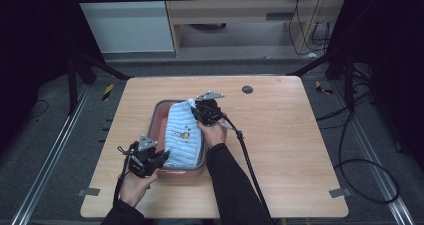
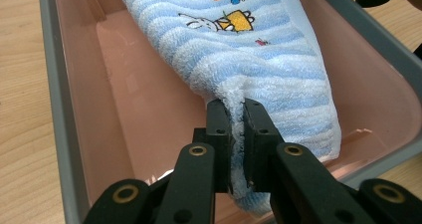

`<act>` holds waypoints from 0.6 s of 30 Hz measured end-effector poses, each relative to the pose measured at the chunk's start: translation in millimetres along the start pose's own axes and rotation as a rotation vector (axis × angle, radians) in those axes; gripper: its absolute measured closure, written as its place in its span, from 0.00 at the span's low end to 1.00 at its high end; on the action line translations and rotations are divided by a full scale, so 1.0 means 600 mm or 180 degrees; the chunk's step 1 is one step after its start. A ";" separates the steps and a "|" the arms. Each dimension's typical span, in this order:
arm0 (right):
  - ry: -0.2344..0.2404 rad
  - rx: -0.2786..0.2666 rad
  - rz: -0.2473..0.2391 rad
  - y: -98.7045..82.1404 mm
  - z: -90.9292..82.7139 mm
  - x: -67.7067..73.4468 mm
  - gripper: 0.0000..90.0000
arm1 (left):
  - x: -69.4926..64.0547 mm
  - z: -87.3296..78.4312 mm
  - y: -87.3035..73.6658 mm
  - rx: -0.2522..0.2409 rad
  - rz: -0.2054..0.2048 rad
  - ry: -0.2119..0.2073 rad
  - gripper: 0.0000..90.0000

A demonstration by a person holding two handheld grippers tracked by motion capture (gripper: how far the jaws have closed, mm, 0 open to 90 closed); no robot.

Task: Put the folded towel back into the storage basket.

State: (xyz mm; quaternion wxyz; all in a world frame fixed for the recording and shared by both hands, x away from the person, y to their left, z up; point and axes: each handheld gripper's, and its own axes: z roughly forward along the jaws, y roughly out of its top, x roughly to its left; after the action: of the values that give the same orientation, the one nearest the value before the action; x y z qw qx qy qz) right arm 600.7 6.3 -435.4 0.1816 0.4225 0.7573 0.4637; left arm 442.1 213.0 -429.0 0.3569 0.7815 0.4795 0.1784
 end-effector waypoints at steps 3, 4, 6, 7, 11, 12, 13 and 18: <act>-0.0015 0.0016 -0.0034 -0.003 0.003 -0.001 0.90 | 0.002 0.004 -0.001 0.0030 -0.0014 0.0017 0.90; -0.0018 0.0038 -0.0035 -0.004 0.005 -0.001 0.89 | 0.002 0.004 -0.001 0.0043 -0.0021 0.0029 0.89; -0.0042 0.0075 -0.0068 -0.006 0.008 -0.001 0.87 | 0.004 0.005 -0.002 0.0044 -0.0045 0.0086 0.83; -0.0035 0.0111 -0.0093 -0.007 0.010 -0.001 0.85 | 0.004 0.005 -0.002 0.0037 -0.0050 0.0119 0.81; -0.0080 0.0155 -0.0192 -0.010 0.011 -0.002 0.75 | 0.010 -0.003 0.000 -0.0011 -0.0059 0.0178 0.77; -0.0099 0.0154 -0.0203 -0.009 0.011 -0.002 0.73 | 0.012 -0.006 0.001 -0.0036 -0.0058 0.0180 0.76; -0.0125 0.0122 -0.0215 -0.009 0.008 -0.003 0.72 | 0.012 -0.009 0.002 -0.0056 -0.0063 0.0183 0.75; -0.0142 -0.0031 -0.0181 0.002 -0.010 -0.009 0.56 | 0.020 -0.029 0.008 -0.0222 -0.0094 0.0225 0.70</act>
State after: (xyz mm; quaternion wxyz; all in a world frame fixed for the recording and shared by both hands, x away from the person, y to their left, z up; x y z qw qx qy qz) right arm 600.3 -1.2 -432.2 0.2137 0.4101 0.7625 0.4525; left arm 440.1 228.6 -414.3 0.3694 0.7547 0.4967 0.2172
